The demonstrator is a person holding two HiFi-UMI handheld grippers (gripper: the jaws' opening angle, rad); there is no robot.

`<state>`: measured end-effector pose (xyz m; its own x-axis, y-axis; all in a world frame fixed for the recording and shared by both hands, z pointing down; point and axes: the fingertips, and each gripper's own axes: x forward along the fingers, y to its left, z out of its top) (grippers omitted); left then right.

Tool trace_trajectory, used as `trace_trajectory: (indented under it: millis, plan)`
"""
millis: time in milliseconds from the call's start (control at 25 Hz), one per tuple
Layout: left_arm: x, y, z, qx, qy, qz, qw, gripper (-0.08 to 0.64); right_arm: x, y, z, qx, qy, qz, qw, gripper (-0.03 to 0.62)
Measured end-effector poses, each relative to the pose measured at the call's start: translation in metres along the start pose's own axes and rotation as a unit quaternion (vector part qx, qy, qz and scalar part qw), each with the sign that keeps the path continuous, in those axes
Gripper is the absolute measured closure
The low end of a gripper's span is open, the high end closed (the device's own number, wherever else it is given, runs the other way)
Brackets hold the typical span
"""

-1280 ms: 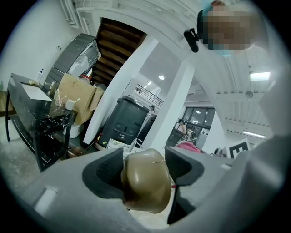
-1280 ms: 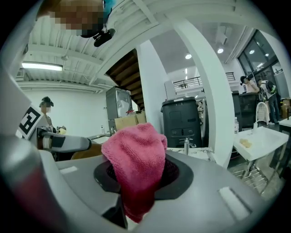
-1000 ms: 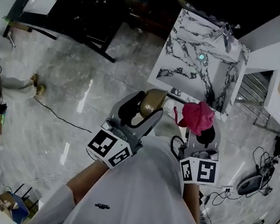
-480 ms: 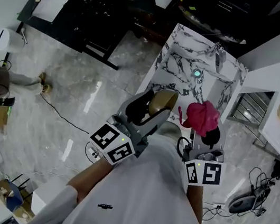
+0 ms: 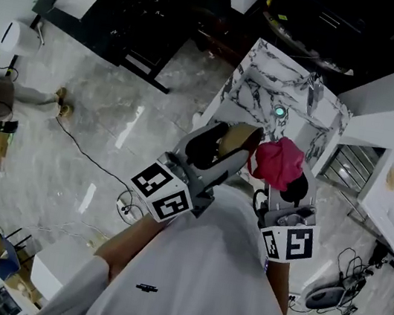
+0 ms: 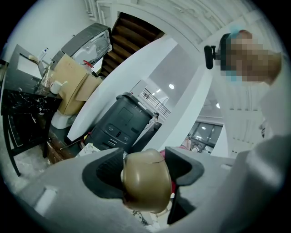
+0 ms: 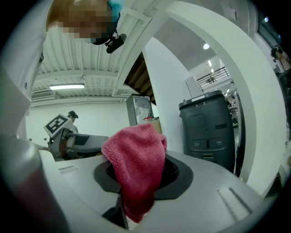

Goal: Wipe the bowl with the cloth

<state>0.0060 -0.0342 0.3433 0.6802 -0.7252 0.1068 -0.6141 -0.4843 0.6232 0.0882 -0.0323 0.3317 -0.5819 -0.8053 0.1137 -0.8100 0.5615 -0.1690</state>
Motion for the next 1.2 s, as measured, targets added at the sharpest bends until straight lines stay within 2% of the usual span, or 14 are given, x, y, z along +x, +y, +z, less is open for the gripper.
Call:
trace_trajectory:
  millis: [200,360,520,720,840,960,1200]
  plan:
    - [0.009,0.001,0.004,0.0,-0.002,-0.018,0.9998,0.27,0.018,0.011,-0.015,-0.021,0.036,0.057,0.997,0.469]
    - [0.013,-0.001,0.007,0.003,0.004,-0.03,0.9995,0.27,0.032,0.032,-0.021,-0.065,0.062,0.109,0.99,0.469]
    - [0.016,-0.001,0.007,-0.003,0.012,-0.042,0.999,0.27,0.04,0.048,-0.021,-0.08,0.062,0.147,0.984,0.469]
    - [0.014,-0.007,-0.003,-0.018,0.04,-0.084,0.9956,0.27,0.04,0.062,-0.021,-0.107,0.062,0.195,0.973,0.47]
    - [0.014,-0.007,-0.003,-0.006,0.04,-0.077,0.9962,0.272,0.043,0.061,-0.02,-0.098,0.053,0.194,0.975,0.469]
    - [0.011,-0.008,-0.003,0.019,0.035,-0.063,0.9972,0.27,0.047,0.054,-0.024,-0.092,0.06,0.168,0.98,0.468]
    - [0.013,-0.014,0.026,0.055,0.011,-0.061,0.9966,0.268,0.057,0.038,-0.01,-0.098,0.072,0.138,0.983,0.466]
